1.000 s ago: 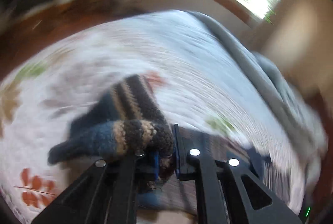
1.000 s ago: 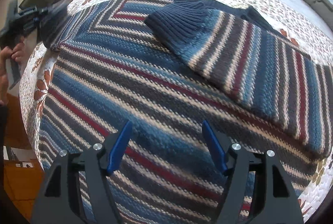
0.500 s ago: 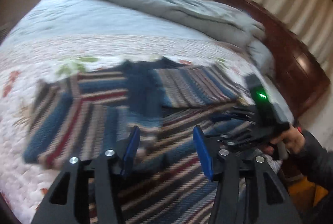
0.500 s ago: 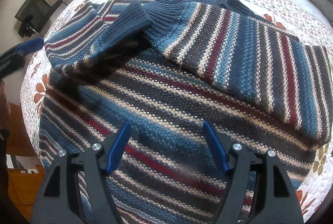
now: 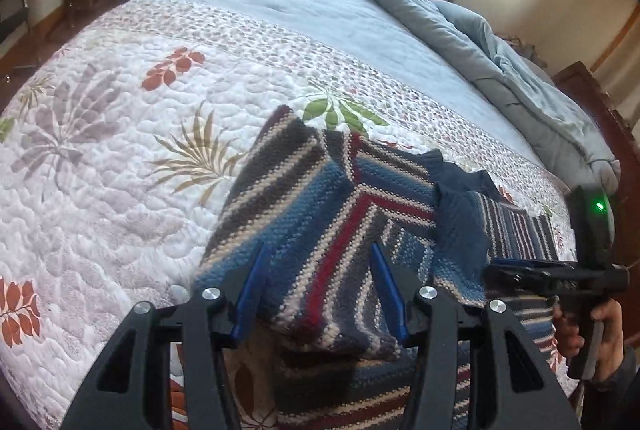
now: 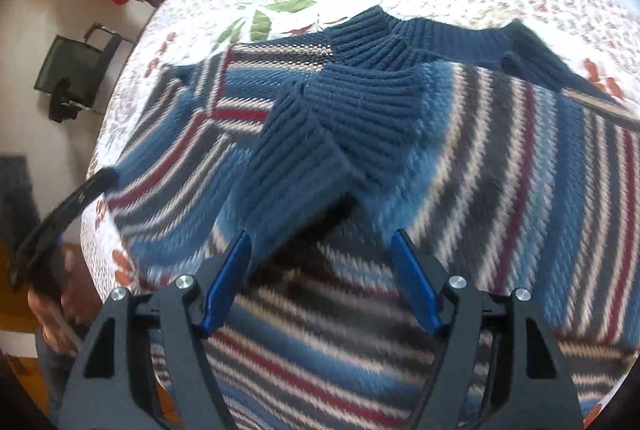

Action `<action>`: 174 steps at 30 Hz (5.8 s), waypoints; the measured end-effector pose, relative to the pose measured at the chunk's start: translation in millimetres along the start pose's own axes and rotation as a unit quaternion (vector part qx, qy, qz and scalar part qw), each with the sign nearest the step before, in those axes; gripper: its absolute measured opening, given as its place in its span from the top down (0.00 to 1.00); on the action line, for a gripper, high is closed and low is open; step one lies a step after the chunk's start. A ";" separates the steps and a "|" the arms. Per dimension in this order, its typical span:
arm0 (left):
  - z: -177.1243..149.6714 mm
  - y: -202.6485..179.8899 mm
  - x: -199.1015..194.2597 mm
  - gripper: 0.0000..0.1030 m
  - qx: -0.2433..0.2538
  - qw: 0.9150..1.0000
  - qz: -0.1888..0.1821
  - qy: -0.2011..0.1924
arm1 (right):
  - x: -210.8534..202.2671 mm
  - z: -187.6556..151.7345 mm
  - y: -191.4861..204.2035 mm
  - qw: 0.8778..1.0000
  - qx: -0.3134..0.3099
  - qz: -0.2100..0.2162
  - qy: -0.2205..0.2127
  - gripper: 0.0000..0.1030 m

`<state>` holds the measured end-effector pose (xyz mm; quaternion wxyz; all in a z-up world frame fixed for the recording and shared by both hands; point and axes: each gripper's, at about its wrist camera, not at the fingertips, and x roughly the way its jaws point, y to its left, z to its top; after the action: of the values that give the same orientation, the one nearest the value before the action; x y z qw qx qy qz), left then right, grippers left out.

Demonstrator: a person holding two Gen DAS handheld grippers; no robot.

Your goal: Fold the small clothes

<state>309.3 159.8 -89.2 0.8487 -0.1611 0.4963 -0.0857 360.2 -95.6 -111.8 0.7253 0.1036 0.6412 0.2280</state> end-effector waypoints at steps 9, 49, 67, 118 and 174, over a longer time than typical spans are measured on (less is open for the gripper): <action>-0.2 1.5 -0.4 0.48 -0.019 1.000 0.006 -0.012 | -31.9 8.5 8.5 0.994 -0.026 0.086 -0.062 0.93; -35.5 -92.8 23.7 0.40 0.054 0.998 -0.009 0.013 | -83.5 -68.1 -36.3 0.967 -0.062 0.200 -0.146 0.84; -30.5 -44.2 1.7 0.40 0.024 1.000 0.018 0.003 | -22.5 -62.2 46.8 0.984 -0.153 0.075 -0.056 0.55; -136.2 63.8 -68.3 0.31 -0.049 0.989 0.120 0.073 | 72.1 -186.6 202.3 0.950 -0.309 -0.003 0.049 0.35; -97.9 -69.6 14.8 0.30 0.045 0.993 0.060 0.092 | -69.3 -99.0 -131.1 0.991 0.081 0.076 -0.069 0.86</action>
<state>232.5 71.8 -120.9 0.8095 -0.0837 0.5767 -0.0712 284.3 -256.4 -124.1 0.7378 0.2261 0.5958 0.2226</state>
